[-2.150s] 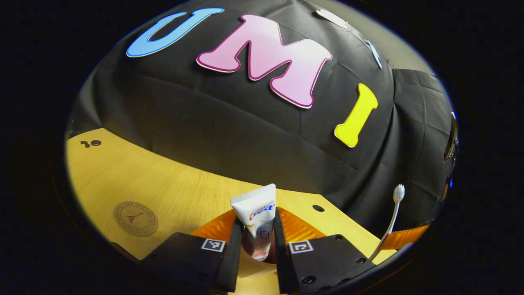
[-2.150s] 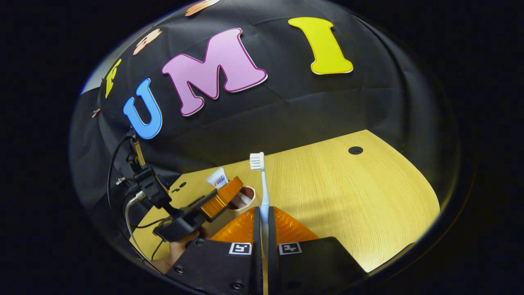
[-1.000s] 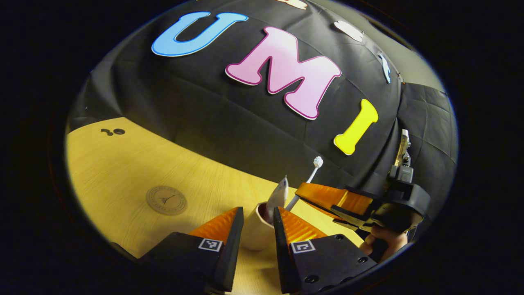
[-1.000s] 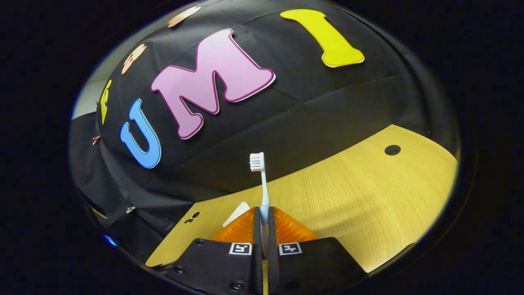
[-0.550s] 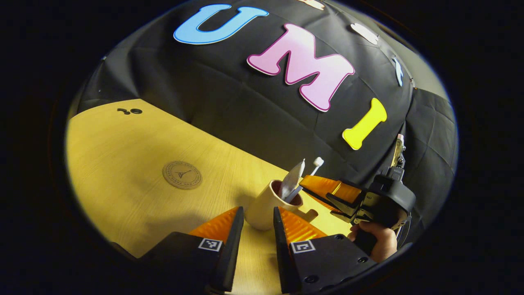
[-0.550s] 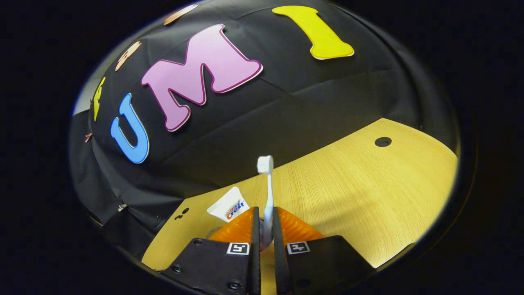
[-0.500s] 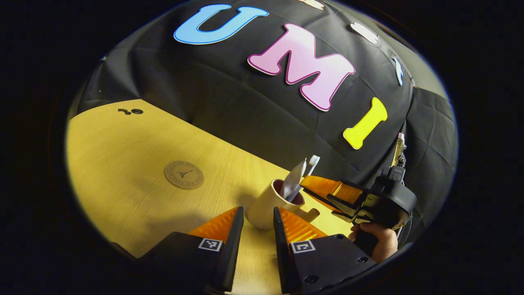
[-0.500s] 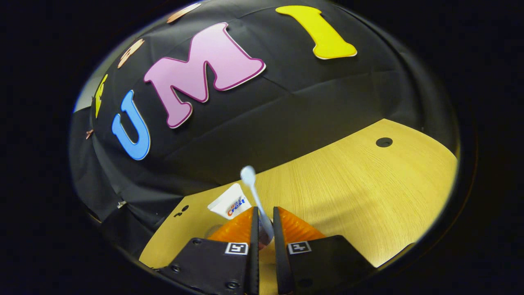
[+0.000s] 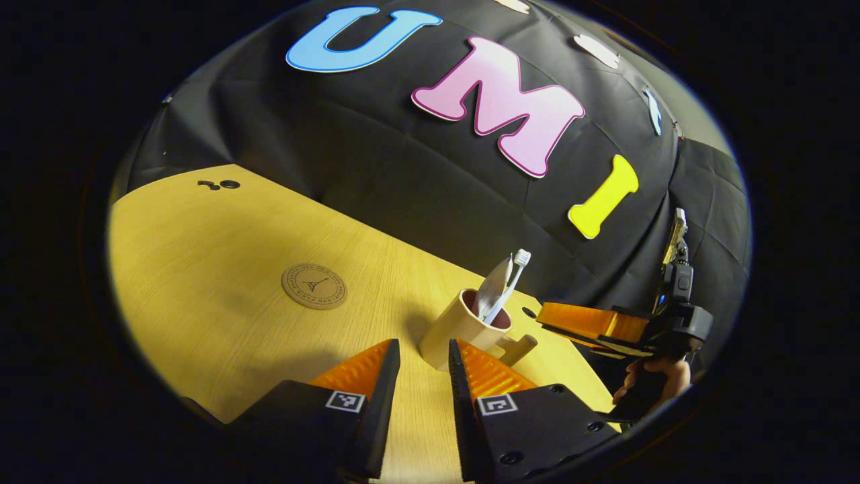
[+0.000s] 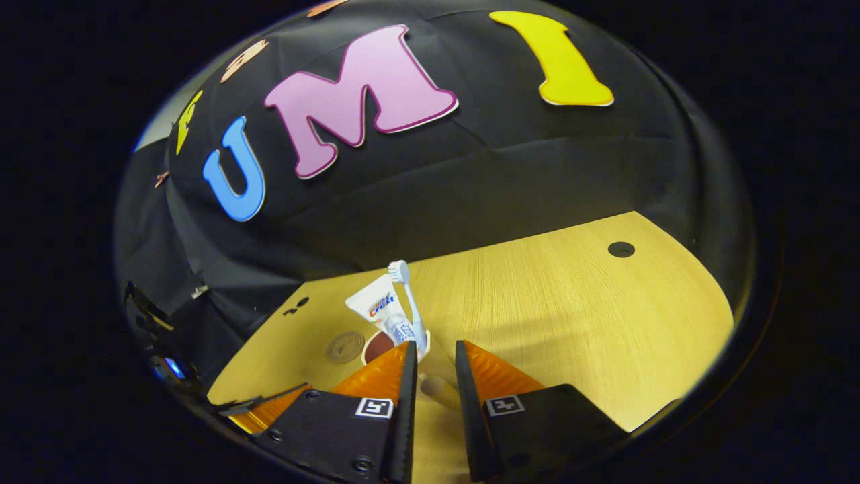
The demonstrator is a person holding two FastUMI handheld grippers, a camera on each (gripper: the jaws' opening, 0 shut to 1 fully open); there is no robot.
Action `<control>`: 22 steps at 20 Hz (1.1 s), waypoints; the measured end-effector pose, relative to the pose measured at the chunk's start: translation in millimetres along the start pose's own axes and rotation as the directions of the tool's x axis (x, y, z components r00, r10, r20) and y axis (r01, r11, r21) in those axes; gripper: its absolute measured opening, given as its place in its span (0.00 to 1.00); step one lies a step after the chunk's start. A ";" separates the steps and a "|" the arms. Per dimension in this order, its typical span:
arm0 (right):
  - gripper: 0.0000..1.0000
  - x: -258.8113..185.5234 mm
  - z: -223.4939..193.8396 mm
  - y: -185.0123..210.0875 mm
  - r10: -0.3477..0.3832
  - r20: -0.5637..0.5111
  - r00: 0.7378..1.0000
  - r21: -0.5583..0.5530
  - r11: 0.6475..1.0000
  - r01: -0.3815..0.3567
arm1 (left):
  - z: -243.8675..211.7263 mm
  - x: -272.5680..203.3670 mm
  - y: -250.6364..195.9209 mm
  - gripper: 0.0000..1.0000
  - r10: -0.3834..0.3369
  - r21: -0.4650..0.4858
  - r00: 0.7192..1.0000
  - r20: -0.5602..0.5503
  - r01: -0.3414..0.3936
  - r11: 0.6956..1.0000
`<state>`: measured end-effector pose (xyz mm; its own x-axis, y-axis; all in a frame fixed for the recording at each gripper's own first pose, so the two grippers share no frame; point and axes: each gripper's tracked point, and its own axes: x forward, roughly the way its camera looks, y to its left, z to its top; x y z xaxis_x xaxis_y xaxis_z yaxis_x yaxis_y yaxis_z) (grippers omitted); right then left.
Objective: Put the toothbrush and toothpaste on the desktop into the cup, then pick up the cup and place it on the coaster on the desktop.
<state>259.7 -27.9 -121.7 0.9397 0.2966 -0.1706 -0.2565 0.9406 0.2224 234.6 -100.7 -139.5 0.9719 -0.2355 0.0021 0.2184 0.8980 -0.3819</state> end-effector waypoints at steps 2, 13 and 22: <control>0.29 -6.7 -4.9 -3.5 0.030 -0.070 0.997 -0.088 0.995 -0.036 | 0.2 -0.4 2.3 0.46 0.003 0.000 1.000 -0.003 -0.003 1.000; 0.42 -10.7 -39.6 -0.9 0.009 -0.526 0.850 -0.334 0.917 -0.217 | -15.3 -5.4 14.2 0.46 0.017 0.014 1.000 -0.026 -0.016 1.000; 0.44 17.3 -68.2 -0.6 -0.053 -0.632 0.774 -0.392 0.882 -0.260 | -20.6 -9.4 25.7 0.46 0.031 -0.017 0.999 -0.028 -0.032 0.999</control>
<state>260.7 -12.1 -190.2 0.5974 0.2841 -0.7499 -0.5595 0.8176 -0.1359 229.2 -83.1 -168.4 0.9753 -0.2178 -0.0360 0.1861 0.8987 -0.3970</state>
